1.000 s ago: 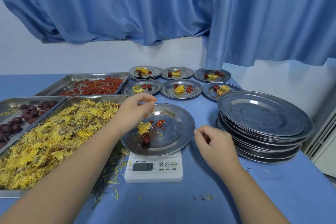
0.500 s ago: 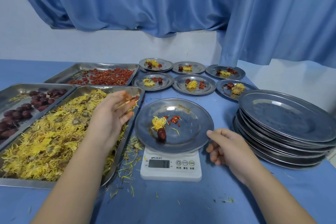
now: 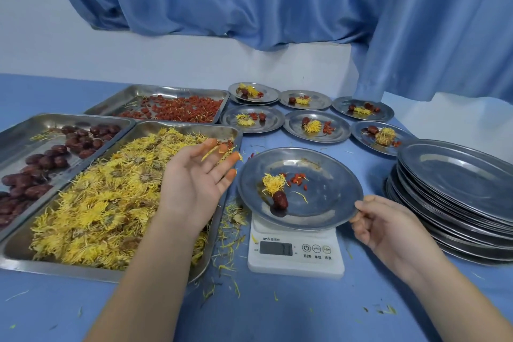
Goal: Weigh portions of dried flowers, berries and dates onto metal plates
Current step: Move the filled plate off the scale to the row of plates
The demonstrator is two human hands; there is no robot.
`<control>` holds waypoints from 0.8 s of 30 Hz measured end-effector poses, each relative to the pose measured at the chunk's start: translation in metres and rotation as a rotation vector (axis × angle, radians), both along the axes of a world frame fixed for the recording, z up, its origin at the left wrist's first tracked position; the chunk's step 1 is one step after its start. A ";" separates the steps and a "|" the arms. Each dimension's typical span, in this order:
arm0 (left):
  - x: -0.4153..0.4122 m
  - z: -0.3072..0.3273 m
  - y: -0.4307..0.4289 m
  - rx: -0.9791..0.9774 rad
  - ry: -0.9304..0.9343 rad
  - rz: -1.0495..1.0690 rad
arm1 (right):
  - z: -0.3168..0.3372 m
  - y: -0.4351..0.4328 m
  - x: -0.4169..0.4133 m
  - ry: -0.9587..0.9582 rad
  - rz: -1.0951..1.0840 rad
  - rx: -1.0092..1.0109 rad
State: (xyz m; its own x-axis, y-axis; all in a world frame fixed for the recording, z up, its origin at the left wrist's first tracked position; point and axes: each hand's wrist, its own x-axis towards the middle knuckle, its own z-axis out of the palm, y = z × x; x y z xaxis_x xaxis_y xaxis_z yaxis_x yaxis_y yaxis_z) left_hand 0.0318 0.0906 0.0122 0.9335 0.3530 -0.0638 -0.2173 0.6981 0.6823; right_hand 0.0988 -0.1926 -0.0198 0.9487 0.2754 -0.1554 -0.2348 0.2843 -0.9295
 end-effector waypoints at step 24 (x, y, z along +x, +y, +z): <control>0.001 0.001 0.002 -0.370 -0.121 0.101 | 0.019 0.205 0.190 0.125 -0.152 -0.075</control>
